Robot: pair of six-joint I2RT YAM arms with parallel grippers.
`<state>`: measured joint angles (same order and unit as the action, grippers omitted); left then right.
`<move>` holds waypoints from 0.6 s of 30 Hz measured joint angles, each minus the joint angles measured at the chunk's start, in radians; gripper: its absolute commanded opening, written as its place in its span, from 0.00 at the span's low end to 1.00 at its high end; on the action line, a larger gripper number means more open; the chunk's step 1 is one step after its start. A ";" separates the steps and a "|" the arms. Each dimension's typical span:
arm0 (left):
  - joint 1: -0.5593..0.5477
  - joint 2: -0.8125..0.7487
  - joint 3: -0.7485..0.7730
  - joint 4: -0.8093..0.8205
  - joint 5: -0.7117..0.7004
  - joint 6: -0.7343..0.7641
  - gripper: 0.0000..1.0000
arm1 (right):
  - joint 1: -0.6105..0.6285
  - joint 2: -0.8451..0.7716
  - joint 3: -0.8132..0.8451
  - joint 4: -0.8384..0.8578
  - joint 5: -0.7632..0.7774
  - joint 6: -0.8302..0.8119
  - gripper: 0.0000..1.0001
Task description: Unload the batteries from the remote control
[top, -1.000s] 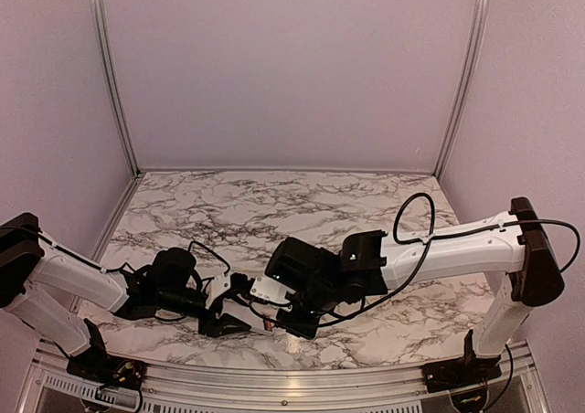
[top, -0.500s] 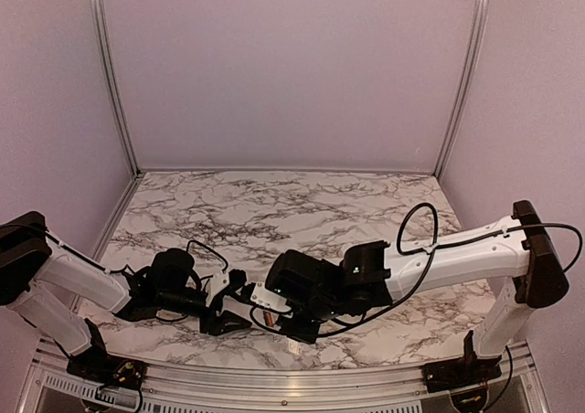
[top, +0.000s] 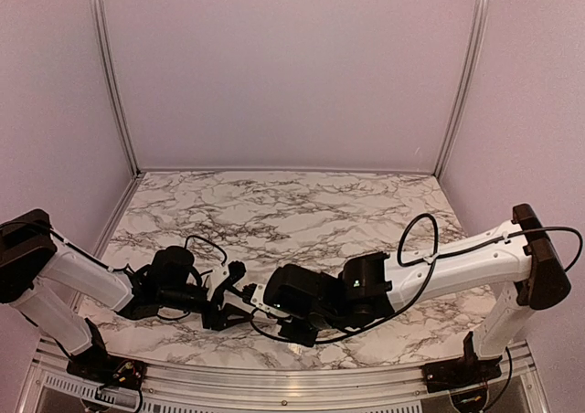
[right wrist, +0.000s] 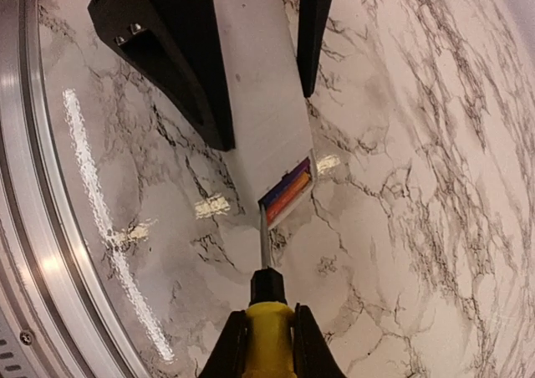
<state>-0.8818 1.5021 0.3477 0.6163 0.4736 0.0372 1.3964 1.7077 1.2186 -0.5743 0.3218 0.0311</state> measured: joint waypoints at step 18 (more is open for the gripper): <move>0.006 0.003 0.031 -0.015 -0.033 0.020 0.00 | 0.008 0.003 0.002 -0.001 0.092 0.068 0.00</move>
<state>-0.8757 1.5047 0.3786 0.6010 0.4408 0.0574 1.4048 1.7103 1.2209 -0.5755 0.4133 0.0986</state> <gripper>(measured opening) 0.565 0.136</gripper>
